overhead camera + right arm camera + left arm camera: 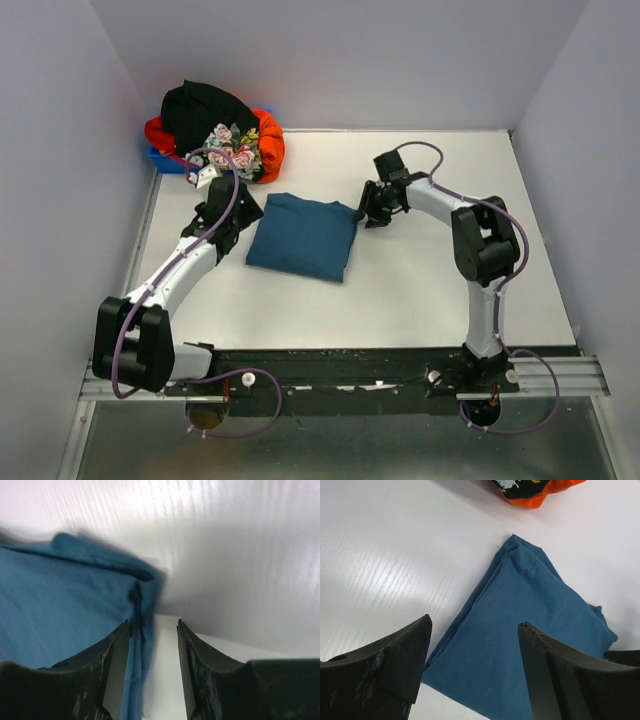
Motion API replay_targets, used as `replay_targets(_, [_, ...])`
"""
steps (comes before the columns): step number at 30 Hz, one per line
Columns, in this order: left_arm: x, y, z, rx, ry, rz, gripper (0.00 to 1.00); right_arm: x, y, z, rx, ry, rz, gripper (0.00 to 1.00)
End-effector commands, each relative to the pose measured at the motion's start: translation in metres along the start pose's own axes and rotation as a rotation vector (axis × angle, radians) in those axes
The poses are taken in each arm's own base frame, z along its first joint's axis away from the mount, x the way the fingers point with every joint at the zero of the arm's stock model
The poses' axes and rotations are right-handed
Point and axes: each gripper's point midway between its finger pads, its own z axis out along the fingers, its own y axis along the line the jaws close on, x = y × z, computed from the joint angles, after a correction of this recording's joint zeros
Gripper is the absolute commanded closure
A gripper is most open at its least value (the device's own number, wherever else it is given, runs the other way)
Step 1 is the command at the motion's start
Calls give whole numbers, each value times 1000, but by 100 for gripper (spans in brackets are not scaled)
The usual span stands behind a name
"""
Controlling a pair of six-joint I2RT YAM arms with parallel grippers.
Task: Fold and stack the t-shirts
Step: Fold the long partially folded tshirt into a neat square
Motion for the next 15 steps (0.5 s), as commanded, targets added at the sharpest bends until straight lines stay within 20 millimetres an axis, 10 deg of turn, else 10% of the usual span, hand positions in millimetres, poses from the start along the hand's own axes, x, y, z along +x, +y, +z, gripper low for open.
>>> replay_targets(1, [-11, -7, -20, 60, -65, -52, 16, -2, -2, -25, -17, -77, 16, 44])
replay_targets(15, [4, -9, -76, 205, -69, -88, 16, 74, 23, -33, -270, 27, 21, 43])
